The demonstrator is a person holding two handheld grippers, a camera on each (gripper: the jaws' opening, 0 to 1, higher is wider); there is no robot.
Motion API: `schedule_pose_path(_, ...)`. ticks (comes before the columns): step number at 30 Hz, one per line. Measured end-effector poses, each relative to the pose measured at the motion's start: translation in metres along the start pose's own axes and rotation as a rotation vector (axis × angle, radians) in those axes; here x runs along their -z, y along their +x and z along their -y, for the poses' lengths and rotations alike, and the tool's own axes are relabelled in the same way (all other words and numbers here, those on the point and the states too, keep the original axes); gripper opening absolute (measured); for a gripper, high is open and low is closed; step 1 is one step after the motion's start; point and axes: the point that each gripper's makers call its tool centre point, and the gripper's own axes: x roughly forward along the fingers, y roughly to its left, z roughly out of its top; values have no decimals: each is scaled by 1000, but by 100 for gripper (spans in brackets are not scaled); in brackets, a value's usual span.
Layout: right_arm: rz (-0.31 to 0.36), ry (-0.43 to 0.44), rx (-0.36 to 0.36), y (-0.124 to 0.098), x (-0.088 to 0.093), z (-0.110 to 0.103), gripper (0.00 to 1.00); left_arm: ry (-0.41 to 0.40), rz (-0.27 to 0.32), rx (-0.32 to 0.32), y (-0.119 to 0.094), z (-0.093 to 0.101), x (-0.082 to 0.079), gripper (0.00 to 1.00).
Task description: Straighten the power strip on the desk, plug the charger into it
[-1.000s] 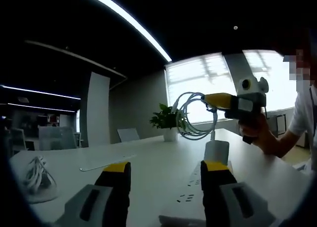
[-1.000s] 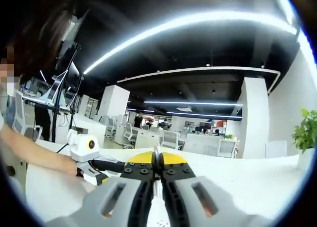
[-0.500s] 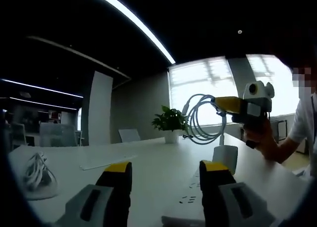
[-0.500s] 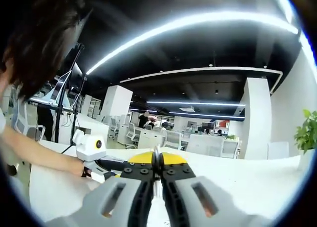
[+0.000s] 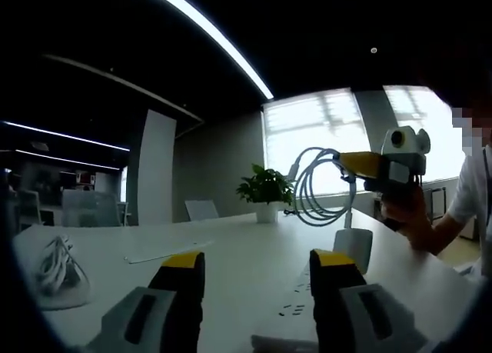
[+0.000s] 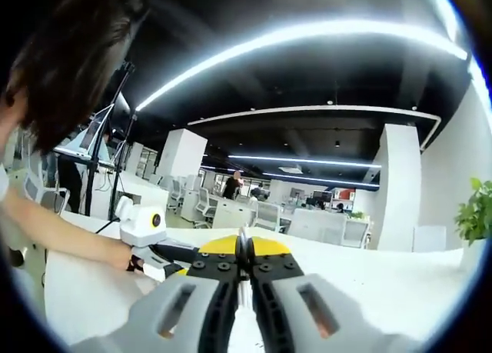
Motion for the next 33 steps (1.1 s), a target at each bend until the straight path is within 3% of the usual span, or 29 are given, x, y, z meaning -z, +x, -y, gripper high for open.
schedule_pose_path(3, -3, -15, 2, 0, 0, 2, 4, 2, -3, -2, 0, -1, 1, 57)
schedule_pose_path(6, 6, -100, 32, -2, -3, 9, 4, -2, 0, -3, 0, -2, 0, 57)
schedule_pose_path(33, -7, -150, 47, -2, -4, 22, 4, 9, -5, -10, -1, -4, 1, 58)
